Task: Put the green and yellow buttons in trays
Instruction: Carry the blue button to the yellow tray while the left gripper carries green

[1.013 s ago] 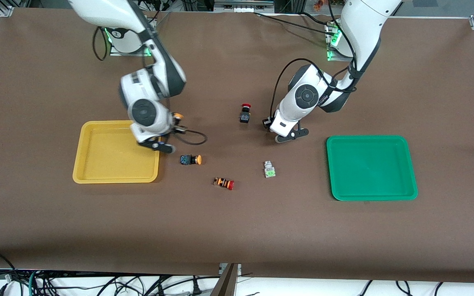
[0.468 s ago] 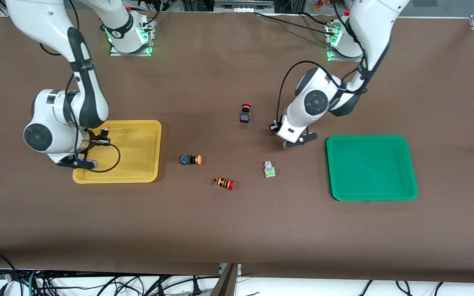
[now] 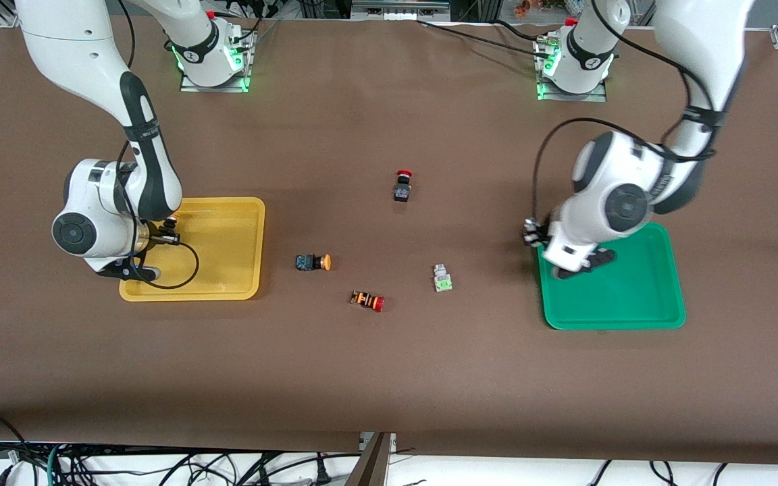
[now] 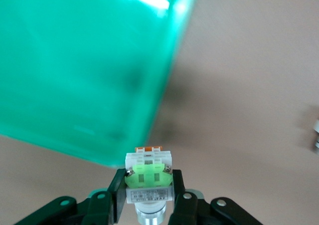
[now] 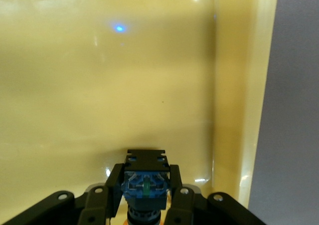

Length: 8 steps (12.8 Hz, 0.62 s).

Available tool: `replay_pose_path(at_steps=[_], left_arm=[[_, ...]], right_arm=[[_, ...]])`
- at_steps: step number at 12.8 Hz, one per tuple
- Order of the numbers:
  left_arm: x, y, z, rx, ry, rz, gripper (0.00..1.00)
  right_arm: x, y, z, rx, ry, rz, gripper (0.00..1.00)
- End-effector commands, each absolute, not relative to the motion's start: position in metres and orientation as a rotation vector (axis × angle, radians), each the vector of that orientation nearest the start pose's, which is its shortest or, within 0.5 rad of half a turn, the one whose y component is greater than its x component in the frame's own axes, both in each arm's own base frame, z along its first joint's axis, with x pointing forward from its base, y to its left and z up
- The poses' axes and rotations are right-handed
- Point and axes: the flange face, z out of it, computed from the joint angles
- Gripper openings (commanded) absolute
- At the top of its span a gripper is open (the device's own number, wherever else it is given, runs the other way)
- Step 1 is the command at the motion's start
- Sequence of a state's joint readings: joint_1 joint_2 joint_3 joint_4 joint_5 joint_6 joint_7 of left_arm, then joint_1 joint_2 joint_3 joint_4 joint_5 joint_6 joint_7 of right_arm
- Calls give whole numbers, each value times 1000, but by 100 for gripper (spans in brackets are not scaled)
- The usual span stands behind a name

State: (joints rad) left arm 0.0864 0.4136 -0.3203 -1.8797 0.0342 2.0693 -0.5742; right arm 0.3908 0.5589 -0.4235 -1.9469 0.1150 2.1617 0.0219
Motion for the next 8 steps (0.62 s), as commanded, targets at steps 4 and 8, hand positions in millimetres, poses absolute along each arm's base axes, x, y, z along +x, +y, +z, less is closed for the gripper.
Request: replay_pose_path(at_steps=[4,8], left_arm=[[643,-40,243,-3109,-261,340,23],[642,-39,224,-3118,-251,352,28]], right_arm=[[615,51,229,-3197,233,362,99],[623,167,241,-3129,739,246,99]])
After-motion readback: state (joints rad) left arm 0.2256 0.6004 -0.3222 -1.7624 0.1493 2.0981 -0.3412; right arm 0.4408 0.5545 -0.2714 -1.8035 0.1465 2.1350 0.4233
